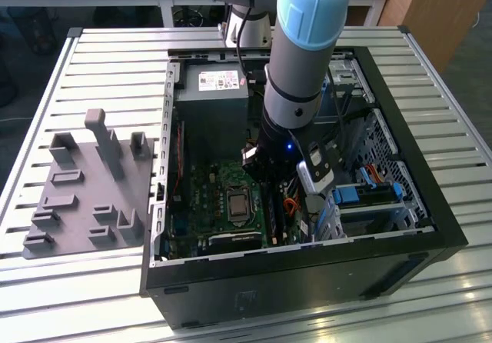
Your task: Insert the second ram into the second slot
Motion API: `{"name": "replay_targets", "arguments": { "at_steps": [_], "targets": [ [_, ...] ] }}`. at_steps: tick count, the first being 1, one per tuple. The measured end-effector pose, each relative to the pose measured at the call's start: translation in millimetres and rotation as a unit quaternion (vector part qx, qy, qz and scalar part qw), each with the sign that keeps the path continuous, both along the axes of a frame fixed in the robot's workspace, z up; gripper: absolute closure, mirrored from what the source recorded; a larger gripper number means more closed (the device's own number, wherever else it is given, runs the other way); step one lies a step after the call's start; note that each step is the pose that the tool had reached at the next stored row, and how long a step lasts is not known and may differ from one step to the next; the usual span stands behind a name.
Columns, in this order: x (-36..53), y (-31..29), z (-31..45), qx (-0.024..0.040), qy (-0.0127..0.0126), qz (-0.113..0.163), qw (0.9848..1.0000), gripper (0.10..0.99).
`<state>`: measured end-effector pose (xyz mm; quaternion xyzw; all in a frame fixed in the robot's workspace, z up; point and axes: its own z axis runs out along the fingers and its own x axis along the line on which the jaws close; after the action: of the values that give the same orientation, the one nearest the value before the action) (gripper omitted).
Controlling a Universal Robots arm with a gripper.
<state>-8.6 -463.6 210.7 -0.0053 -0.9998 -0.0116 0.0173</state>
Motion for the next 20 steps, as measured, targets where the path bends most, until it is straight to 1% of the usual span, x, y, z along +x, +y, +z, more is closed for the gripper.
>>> {"name": "replay_targets", "arguments": {
  "at_steps": [8, 10, 11, 15, 16, 20],
  "targets": [
    [0.0, 0.0, -0.1, -0.0001, 0.0000, 0.000, 1.0000, 0.949],
    [0.0, 0.0, -0.1, -0.0001, 0.0000, 0.000, 1.0000, 0.937],
    [0.0, 0.0, -0.1, -0.0001, 0.0000, 0.000, 1.0000, 0.875],
    [0.0, 0.0, 0.0, -0.0001, 0.0000, 0.000, 1.0000, 0.875],
    [0.0, 0.0, 0.6, -0.0001, 0.0000, 0.000, 1.0000, 0.875],
    [0.0, 0.0, 7.1, -0.0002, 0.0001, 0.000, 1.0000, 0.875]
  ]
}}
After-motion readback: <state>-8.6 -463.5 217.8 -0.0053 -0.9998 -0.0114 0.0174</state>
